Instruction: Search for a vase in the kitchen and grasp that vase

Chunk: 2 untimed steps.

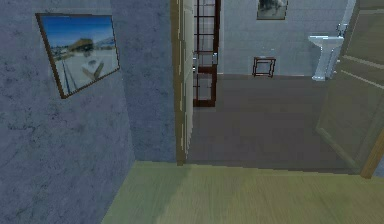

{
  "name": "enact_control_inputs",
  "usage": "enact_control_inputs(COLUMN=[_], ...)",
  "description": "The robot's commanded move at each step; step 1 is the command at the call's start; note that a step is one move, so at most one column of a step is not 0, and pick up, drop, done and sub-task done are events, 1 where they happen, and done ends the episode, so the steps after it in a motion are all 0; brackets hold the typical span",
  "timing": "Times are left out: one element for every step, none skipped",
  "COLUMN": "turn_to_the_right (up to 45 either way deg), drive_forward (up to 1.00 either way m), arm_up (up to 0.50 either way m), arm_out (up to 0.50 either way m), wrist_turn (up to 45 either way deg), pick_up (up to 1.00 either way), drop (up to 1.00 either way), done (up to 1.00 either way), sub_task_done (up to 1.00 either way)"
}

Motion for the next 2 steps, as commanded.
enact_control_inputs(turn_to_the_right=[0.0, 0.0], drive_forward=[0.00, 0.00], arm_up=[0.50, 0.38], arm_out=[0.00, 0.00], wrist_turn=[0.0, 0.0], pick_up=[0.00, 0.00], drop=[0.00, 0.00], done=[0.00, 0.00], sub_task_done=[0.00, 0.00])
